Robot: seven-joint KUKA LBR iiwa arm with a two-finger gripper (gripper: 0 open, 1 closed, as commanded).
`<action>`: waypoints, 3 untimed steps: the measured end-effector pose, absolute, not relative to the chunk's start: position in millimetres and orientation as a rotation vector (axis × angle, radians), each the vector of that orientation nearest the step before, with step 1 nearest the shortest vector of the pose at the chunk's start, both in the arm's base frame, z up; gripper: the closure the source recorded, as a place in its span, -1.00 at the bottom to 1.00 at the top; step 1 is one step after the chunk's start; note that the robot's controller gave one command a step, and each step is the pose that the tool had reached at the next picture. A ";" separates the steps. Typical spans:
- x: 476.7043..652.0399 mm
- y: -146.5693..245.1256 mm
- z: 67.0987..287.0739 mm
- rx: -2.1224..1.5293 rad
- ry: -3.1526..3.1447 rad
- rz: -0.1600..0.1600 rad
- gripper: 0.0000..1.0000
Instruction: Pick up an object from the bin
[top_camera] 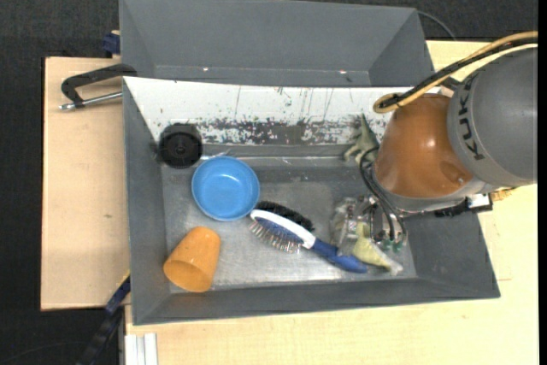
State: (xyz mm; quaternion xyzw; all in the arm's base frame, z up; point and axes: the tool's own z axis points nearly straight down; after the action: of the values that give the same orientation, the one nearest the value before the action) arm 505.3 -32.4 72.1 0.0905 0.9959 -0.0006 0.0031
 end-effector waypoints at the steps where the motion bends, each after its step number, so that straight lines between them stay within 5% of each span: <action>1: 521.3 25.7 189.9 0.527 3.084 0.008 1.00; 2: 519.5 23.5 186.0 0.532 3.091 0.002 -1.00; 3: 514.3 34.1 67.3 0.557 3.105 0.001 -1.00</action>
Offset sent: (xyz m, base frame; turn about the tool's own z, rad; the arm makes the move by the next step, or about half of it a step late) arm 0.0130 0.0550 0.1130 0.1616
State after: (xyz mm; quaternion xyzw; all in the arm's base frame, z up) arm 514.3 34.1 67.3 0.1767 0.9842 0.0002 -0.0064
